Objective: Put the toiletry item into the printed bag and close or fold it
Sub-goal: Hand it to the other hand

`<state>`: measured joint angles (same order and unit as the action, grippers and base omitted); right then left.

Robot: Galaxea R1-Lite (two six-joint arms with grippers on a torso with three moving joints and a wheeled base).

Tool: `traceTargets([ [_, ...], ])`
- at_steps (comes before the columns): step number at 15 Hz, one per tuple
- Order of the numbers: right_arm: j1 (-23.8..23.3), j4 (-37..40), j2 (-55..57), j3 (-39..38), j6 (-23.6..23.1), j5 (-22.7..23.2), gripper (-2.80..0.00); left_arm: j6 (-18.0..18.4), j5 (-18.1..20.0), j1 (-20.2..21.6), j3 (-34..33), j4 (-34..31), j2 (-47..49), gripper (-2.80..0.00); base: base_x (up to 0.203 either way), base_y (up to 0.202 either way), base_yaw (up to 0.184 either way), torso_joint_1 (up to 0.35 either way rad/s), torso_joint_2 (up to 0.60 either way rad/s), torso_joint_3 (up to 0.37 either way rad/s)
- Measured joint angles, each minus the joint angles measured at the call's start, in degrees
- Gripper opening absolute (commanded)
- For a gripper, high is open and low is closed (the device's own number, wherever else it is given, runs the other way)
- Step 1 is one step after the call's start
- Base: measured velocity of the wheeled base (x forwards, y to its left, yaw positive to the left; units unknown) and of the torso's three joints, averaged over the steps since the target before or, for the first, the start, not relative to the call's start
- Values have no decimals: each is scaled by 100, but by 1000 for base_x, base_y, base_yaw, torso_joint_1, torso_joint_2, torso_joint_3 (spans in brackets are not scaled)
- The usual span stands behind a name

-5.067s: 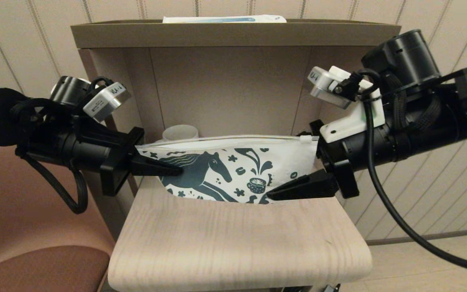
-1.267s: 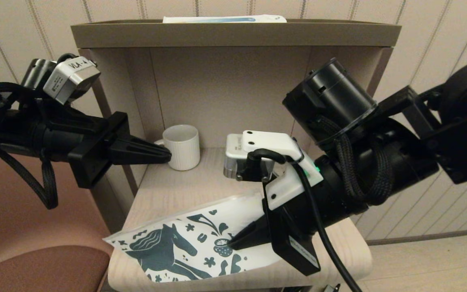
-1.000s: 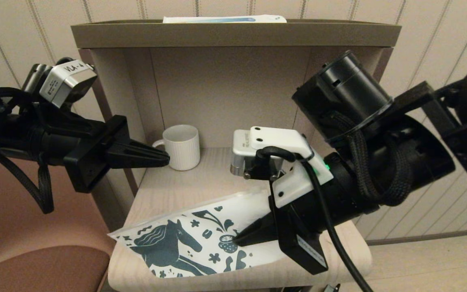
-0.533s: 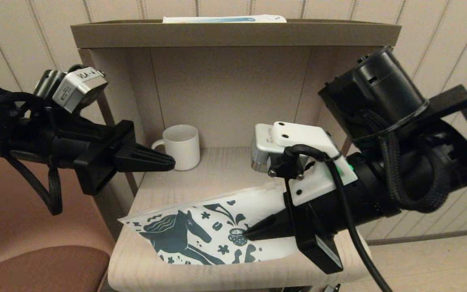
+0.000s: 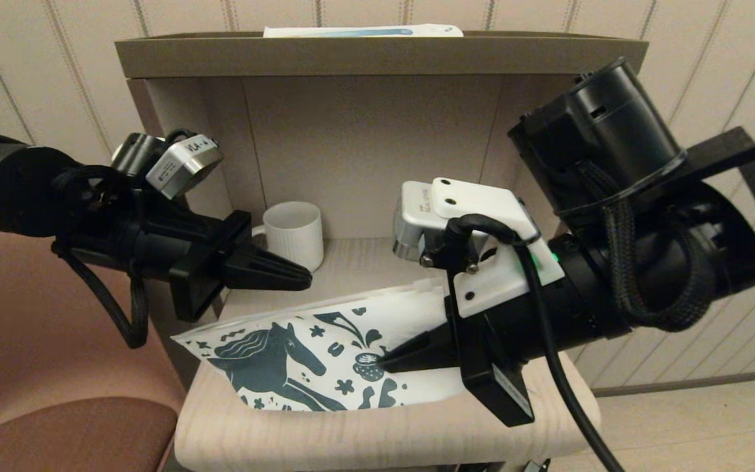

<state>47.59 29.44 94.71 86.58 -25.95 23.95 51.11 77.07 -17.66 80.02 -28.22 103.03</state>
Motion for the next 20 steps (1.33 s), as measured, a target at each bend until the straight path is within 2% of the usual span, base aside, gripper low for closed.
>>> traceTargets([
  [1,-5,0,7,0,0,0,-280,-4,0,-32,7,-1,21,-280,0,0,0,0,0,0],
  [2,-11,-1,13,-4,0,0,-280,-9,0,-55,7,2,36,0,0,0,0,0,0,0],
  [14,-38,-9,126,253,2,-3,-280,16,0,-173,-50,5,27,0,0,0,0,0,0,0],
  [20,-84,-50,151,-61,0,-3,-280,-6,96,348,104,-17,-206,0,0,0,0,0,0,0],
])
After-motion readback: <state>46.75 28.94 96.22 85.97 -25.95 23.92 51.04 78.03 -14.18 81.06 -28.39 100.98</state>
